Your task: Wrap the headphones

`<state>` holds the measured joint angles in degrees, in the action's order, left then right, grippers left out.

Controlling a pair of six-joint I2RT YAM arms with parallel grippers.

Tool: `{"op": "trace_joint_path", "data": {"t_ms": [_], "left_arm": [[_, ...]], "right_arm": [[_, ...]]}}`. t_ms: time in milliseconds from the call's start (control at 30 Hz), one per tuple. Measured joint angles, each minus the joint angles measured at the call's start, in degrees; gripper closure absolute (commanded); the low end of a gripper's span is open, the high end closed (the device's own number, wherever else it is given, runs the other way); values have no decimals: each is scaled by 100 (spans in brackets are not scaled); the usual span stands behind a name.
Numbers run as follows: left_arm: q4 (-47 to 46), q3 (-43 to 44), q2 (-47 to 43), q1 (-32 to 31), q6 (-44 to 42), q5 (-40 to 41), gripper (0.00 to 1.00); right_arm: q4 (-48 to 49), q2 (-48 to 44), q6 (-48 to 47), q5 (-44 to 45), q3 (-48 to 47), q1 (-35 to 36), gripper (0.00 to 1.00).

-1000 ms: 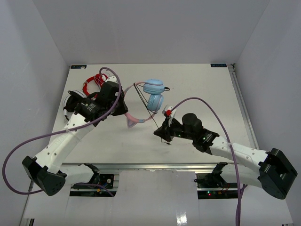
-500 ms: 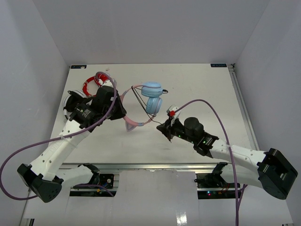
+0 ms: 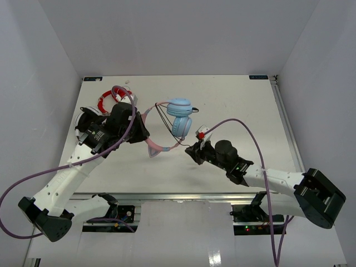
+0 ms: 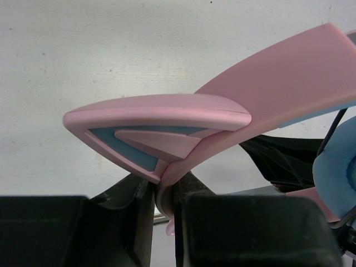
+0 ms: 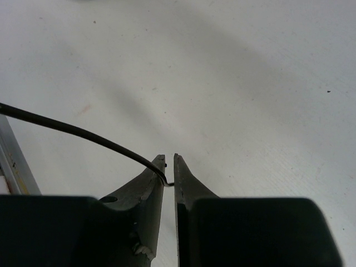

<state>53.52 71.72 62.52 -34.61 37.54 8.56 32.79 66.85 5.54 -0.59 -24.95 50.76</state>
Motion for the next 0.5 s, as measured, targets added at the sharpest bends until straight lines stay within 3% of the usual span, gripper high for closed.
{"op": "trace_joint_path", "data": {"t_ms": [167,300,500], "left_arm": [[0,0,2,0,2,-81,100],[0,0,2,0,2,-189,100],[-61,-64,2,18,-266,-565,100]], "right_arm": [[323,360,-2,-143,105,0,83],[599,609,-17,-175,120,0,92],[915,938,-59,-167,104,-67,92]]}}
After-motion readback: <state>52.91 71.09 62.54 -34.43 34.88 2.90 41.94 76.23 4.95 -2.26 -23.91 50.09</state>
